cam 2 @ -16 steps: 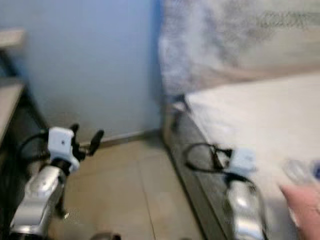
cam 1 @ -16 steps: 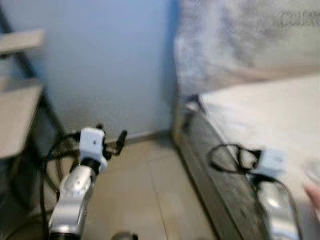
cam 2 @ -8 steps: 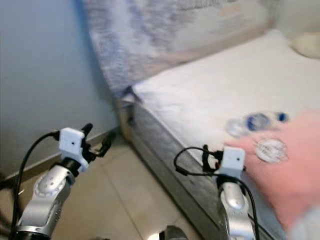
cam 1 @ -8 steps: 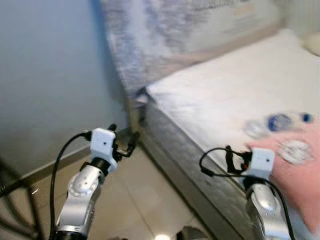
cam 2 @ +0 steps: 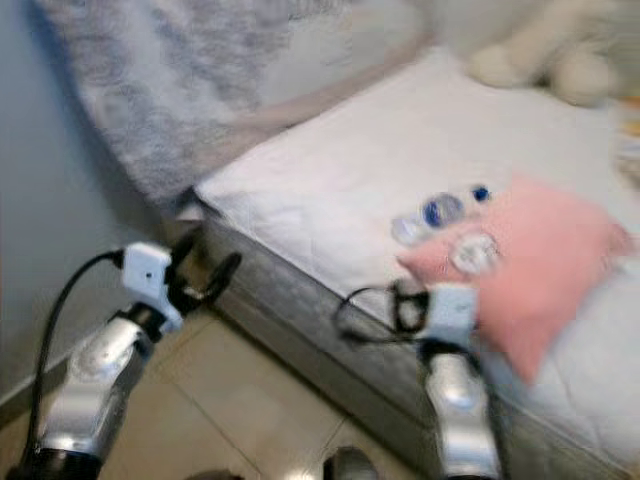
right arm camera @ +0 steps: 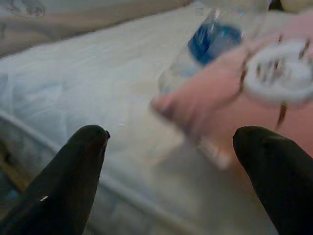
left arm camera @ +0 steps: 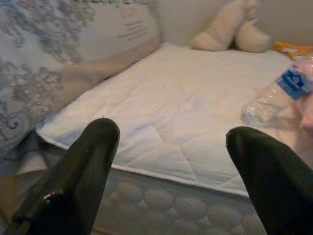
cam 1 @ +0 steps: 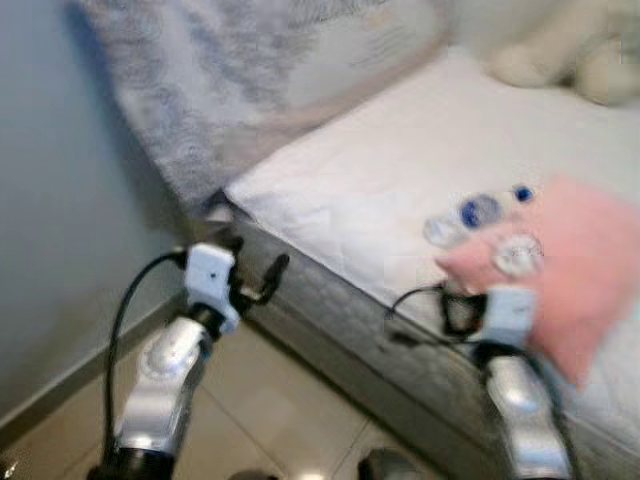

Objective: Clean up the room

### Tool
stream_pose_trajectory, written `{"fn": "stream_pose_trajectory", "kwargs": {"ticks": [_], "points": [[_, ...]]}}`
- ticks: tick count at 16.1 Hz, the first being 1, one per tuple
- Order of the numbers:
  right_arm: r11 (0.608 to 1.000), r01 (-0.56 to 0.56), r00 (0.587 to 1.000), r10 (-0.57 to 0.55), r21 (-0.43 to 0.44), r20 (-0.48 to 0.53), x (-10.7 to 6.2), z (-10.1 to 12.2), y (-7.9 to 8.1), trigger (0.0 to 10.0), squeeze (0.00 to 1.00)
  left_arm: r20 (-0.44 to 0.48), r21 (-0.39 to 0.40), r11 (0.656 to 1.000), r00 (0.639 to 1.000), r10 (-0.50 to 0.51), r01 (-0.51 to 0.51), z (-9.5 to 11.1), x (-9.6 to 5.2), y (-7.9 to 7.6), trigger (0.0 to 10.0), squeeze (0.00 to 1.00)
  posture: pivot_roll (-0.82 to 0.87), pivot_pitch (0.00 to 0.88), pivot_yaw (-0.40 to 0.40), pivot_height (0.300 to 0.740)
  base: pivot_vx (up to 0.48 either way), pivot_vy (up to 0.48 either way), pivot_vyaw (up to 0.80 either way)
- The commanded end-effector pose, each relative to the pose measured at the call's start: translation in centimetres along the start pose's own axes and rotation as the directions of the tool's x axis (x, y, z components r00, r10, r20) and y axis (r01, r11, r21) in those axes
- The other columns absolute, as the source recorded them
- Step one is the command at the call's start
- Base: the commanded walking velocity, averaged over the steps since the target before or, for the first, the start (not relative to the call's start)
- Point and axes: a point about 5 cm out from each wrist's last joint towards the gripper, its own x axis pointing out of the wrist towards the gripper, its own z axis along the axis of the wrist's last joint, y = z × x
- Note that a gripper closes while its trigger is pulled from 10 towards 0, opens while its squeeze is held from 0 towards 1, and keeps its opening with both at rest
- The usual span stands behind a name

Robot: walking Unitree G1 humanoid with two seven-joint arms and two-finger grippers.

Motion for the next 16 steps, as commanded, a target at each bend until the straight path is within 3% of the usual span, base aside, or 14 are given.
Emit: {"fn": "stream_pose_trajectory", "kwargs": {"ticks": [1,3,6,11,12,16], "points": [[1.0,0.021,1.0,-0.02,-0.012,0.022,0.0,0.5,-0.7,10.0,0.0,-0.011,-0.043,0.999,1.0,0.006,-0.006,-0.1,0.3,0.0,10.0,0.0,-0.08,0.0,0.023,0.695,0.0,0.251,-0.64],[0.999,0.038,0.999,-0.038,-0.013,0.012,-0.4,0.2,-1.2,10.0,0.0,-0.03,-0.069,0.998,1.0,-0.001,-0.001,-0.6,0.1,-0.2,10.0,0.0,-0.08,0.0,0.028,0.695,0.0,0.0,-0.65],[0.998,0.035,0.999,-0.035,-0.044,0.004,-0.6,0.0,-1.0,10.0,0.0,-0.08,-0.042,0.998,0.996,-0.05,0.046,-1.2,0.5,-1.3,10.0,0.0,-0.09,0.0,0.037,0.695,0.0,0.0,-0.67],[0.997,0.071,0.99,-0.071,0.004,0.122,-0.5,2.4,-1.5,10.0,0.0,-0.048,-0.024,1.0,0.999,0.008,-0.009,-0.8,0.7,-0.6,10.0,0.0,-0.1,0.0,0.033,0.695,0.0,0.0,-0.7],[0.998,0.057,0.989,-0.054,-0.019,0.138,-0.3,2.8,-1.4,10.0,0.0,-0.04,-0.029,1.0,0.999,0.002,-0.003,-0.8,0.6,-0.8,10.0,0.0,-0.1,0.0,0.027,0.695,0.0,0.0,-0.73],[0.999,0.042,0.994,-0.04,-0.024,0.101,0.1,2.6,-1.0,10.0,0.0,-0.025,-0.045,0.999,1.0,0.003,-0.004,-0.6,0.9,-1.2,10.0,0.0,-0.1,0.0,0.019,0.695,0.0,0.0,-0.73]]}}
